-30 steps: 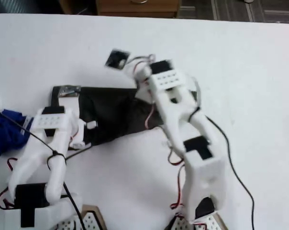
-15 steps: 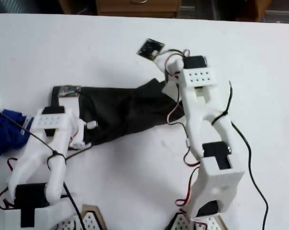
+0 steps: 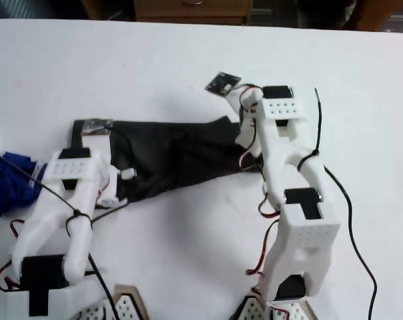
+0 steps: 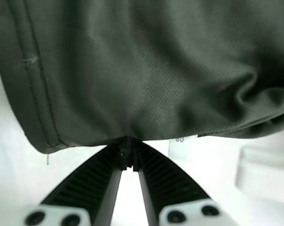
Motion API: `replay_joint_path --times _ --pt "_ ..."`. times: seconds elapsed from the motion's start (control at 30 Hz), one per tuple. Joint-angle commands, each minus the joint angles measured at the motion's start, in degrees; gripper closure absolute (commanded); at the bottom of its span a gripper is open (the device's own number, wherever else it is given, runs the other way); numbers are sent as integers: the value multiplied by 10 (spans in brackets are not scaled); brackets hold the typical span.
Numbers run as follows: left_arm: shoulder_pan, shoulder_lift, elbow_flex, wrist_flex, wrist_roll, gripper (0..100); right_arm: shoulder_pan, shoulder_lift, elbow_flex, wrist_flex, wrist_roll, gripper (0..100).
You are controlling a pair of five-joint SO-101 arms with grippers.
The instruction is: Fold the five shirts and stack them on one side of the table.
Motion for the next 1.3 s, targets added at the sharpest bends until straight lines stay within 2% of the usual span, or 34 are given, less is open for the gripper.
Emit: replay_joint_path --times 0.0,0.17,0.3,0.43,0.53,0.6,0.73,0.87,1.03,1.27 --pt "-6 -9 0 1 -5 975 28 -4 -4 22 2 981" --pt "-6 -9 0 1 -5 975 67 -8 -6 22 3 981" --pt "-6 -9 0 1 -5 975 69 -26 -7 28 3 981" --pt "-6 -9 0 1 -5 975 20 -87 -6 41 -2 981" --pt "-16 -9 0 1 -5 975 -44 -131 -6 43 -7 981" --pt "-41 -9 -7 3 -5 975 -93 -145 -7 38 -47 981" --pt "-98 -9 -58 56 -29 975 -182 -143 -4 2 -142 981" --pt "-131 -4 -91 71 -48 975 -248 -96 -7 -34 -169 981" --pt "-135 -4 -91 70 -54 975 -283 -22 -14 -86 -193 981" --pt "-135 -4 -93 69 -54 975 -288 74 -104 -58 -193 981"
